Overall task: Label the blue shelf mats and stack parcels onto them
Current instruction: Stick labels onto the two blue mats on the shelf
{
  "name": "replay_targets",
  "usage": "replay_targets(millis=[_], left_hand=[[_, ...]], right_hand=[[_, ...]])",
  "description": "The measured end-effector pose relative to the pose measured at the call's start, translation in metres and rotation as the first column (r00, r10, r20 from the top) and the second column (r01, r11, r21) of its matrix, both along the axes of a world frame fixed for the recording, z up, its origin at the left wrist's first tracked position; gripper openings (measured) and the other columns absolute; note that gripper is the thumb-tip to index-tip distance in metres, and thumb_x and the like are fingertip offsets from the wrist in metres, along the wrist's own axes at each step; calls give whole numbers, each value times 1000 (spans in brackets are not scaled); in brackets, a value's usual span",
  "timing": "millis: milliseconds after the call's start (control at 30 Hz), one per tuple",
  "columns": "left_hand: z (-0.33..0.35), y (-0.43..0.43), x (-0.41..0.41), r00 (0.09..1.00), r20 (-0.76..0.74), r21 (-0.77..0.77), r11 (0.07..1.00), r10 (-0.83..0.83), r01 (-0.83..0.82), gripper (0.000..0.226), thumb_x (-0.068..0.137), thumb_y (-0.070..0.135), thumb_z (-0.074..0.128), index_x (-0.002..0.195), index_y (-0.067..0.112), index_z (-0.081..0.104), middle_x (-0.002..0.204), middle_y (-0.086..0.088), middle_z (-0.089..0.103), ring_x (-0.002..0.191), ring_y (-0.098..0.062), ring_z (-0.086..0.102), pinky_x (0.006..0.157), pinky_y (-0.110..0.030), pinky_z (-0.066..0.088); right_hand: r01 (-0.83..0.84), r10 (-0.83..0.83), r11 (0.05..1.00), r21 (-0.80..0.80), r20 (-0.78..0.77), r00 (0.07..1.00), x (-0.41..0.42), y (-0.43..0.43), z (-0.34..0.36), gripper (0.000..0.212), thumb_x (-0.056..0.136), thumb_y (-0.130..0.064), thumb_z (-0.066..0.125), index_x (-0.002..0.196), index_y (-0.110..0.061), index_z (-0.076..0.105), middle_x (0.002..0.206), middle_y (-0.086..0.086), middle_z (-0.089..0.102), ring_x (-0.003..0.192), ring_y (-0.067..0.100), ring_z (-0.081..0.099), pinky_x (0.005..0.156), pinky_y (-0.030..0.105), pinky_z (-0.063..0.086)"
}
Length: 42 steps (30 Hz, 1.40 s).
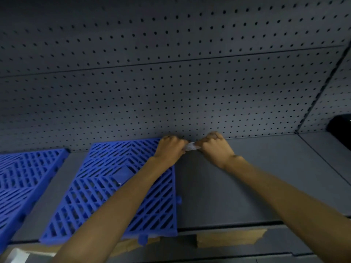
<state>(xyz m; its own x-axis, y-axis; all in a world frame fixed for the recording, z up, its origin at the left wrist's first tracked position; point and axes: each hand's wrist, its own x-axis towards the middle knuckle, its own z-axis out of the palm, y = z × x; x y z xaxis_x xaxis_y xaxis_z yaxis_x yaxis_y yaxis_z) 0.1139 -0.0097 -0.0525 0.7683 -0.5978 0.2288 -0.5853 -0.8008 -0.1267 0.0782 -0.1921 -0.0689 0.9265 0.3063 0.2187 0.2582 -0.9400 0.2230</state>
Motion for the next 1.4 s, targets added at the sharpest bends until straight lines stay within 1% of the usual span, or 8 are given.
replay_targets(millis=[133,333,467,633,833,1067,1267,1400], left_hand=[[-4,3,8,1000,-26,-53,999,-9,7,29,90,31,66,118,21,68,107,-7,71,102,-25,65,84,-37,50],[-5,3,2,1000,-12,-107,994,-9,8,22,91,15,60,106,23,75,96,-4,71,93,-23,64,83,-34,52],[-5,2,-4,1000,1,-131,991,-4,4,23,92,16,59,106,23,75,97,-3,72,96,-22,63,82,-34,50],[-3,2,-16,1000,1,-175,985,2,-2,15,89,14,61,94,20,74,92,-1,71,92,-20,62,76,-33,49],[6,2,-35,999,52,-222,975,16,-4,21,94,14,55,106,22,71,104,3,69,99,-19,60,74,-32,48],[34,25,-74,976,147,-270,956,160,-116,26,95,18,54,112,22,72,103,1,65,97,-21,60,69,-33,47],[47,77,-123,941,138,-290,921,310,-261,29,94,18,57,121,21,68,108,0,67,104,-25,60,75,-39,49],[47,126,-157,904,117,-308,880,412,-362,24,96,22,58,117,23,68,111,1,66,106,-26,58,77,-41,47]], right_hand=[[13,-10,998,-67,40,999,6,1,1,19,89,-19,56,98,-27,71,84,2,72,92,28,64,97,34,37],[57,-55,997,-47,42,998,6,1,5,32,90,-22,50,110,-32,72,87,1,72,90,25,64,89,34,40],[86,-88,995,48,43,995,0,5,12,26,86,-23,58,103,-32,76,81,5,71,86,26,66,87,35,43],[112,-116,990,86,45,992,-12,9,15,20,82,-21,64,94,-33,75,79,3,71,83,26,66,87,35,40],[119,-124,991,59,81,989,-29,2,27,29,89,-17,55,108,-35,68,91,-1,71,93,23,62,86,36,32],[-21,-4,992,128,196,981,-54,14,57,22,94,-21,53,105,-31,70,102,-7,71,92,22,62,84,37,36],[-214,178,965,148,225,958,-74,61,69,19,96,-29,54,105,-30,70,102,-6,70,96,22,63,84,37,34],[-333,297,929,160,216,930,-85,110,73,22,98,-30,49,108,-30,69,108,-6,68,103,21,61,87,36,33]])
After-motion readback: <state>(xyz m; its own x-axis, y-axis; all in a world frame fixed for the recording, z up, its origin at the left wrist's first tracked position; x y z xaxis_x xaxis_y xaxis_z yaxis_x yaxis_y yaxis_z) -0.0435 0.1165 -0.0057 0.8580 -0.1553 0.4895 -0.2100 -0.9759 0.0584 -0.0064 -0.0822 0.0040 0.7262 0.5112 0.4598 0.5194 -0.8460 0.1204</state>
